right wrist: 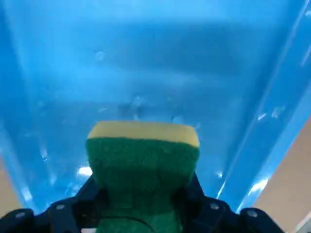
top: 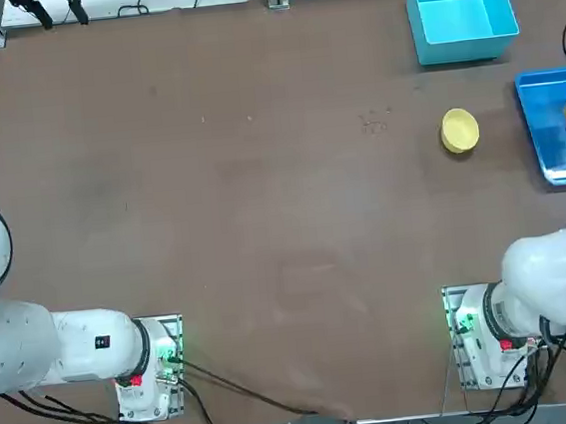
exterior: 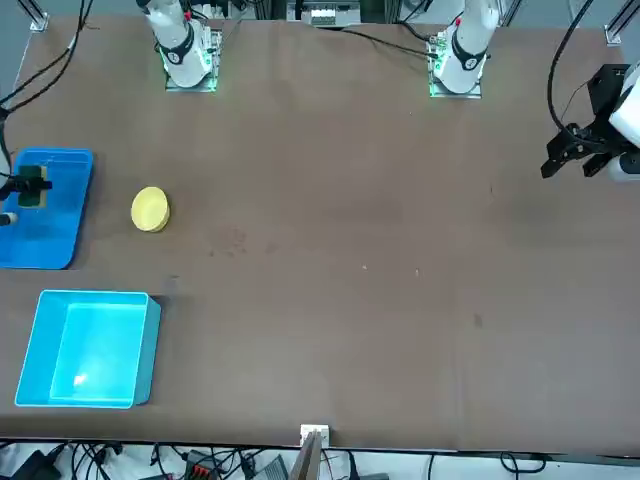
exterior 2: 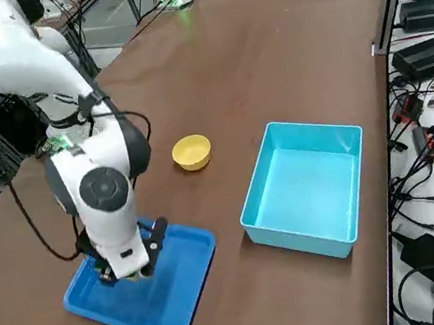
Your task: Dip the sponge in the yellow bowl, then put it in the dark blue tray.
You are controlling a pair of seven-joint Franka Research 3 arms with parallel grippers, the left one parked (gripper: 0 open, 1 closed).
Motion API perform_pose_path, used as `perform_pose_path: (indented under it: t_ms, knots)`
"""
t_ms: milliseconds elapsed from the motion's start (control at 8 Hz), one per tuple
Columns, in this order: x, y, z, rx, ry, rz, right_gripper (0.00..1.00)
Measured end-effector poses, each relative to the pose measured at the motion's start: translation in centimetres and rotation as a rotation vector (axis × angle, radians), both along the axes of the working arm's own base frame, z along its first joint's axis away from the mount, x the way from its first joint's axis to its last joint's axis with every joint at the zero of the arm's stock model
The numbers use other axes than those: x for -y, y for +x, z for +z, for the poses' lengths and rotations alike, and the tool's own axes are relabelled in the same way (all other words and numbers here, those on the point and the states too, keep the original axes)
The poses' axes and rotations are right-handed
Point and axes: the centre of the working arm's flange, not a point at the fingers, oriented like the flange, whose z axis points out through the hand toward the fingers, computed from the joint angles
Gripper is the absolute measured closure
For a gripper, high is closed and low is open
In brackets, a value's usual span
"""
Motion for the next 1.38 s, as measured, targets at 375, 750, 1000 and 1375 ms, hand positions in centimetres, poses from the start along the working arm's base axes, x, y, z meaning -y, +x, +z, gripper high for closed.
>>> perform_pose_path:
  t_ms: [375, 750, 1000, 1375]
  knots:
    - [1.2, -0.9, -3.4, 0.011, 0.026, -0.041, 0.12]
    - [1.2, -0.2, -2.8, 0.035, 0.025, -0.044, 0.00]
    - [0.7, 1.5, 0.4, 0.088, 0.039, -0.066, 0.00]
    - [-2.9, 4.5, 13.3, 0.176, 0.020, -0.024, 0.00]
